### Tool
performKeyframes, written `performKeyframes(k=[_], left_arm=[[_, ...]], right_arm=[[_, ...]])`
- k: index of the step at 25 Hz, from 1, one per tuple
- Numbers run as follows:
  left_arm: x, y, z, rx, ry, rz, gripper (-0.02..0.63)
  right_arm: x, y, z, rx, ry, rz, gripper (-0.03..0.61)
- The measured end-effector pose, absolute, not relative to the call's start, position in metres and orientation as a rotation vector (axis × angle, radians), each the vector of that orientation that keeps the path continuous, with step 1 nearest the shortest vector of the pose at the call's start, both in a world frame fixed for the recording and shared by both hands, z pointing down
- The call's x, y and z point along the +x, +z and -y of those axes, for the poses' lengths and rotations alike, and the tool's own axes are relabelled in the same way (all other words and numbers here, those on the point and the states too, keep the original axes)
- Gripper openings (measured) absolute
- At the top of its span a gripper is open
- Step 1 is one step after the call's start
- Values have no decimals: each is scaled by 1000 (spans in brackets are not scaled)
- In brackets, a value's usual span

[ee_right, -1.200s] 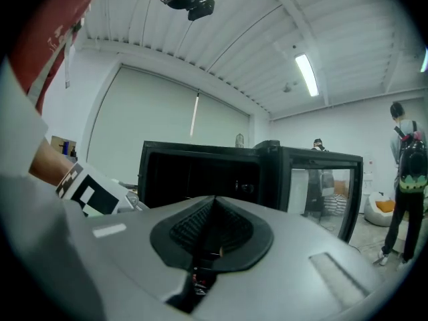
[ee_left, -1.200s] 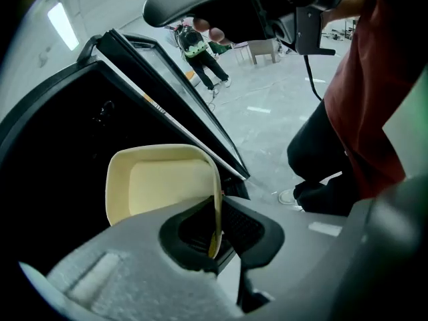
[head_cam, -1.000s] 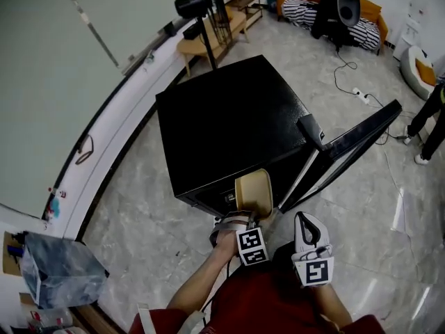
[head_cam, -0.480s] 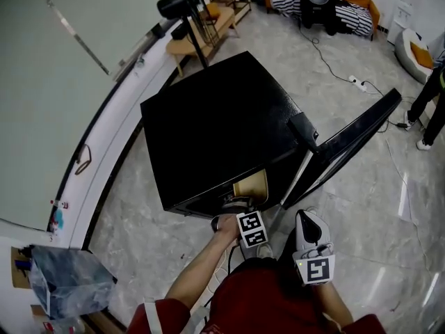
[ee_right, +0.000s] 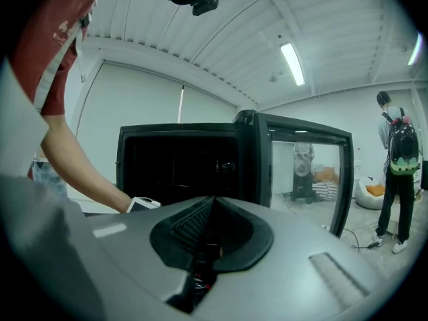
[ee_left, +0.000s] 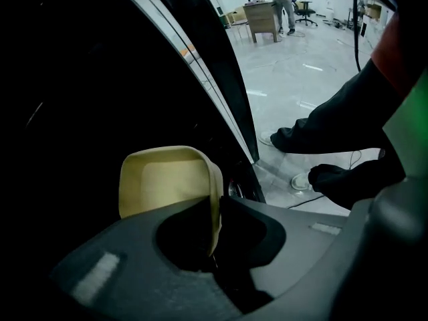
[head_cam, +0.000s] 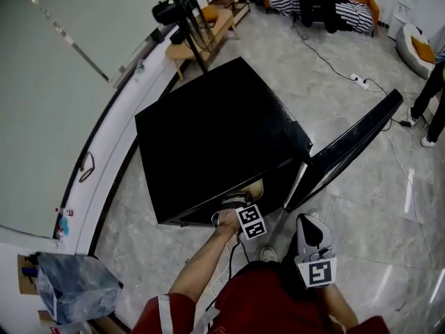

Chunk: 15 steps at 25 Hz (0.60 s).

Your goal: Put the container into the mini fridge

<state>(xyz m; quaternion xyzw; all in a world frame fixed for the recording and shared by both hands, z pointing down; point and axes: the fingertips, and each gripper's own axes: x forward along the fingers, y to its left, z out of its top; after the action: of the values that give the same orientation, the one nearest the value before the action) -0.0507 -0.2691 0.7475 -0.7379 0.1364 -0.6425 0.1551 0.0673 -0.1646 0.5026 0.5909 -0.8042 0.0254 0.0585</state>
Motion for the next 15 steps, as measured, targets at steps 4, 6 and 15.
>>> performKeyframes(k=[4,6,15], left_arm=[[-52,750,291,-2103,-1844,-443,38],[-53,752,299,-2083,-1852,-454,38],[-54,758,325,-1991,-1802,-533,44]], right_arm=[[71,507,169,1753,81,2430,0],[72,508,170,1749,80,2431,0],[72,507,169,1735,77,2436,0]])
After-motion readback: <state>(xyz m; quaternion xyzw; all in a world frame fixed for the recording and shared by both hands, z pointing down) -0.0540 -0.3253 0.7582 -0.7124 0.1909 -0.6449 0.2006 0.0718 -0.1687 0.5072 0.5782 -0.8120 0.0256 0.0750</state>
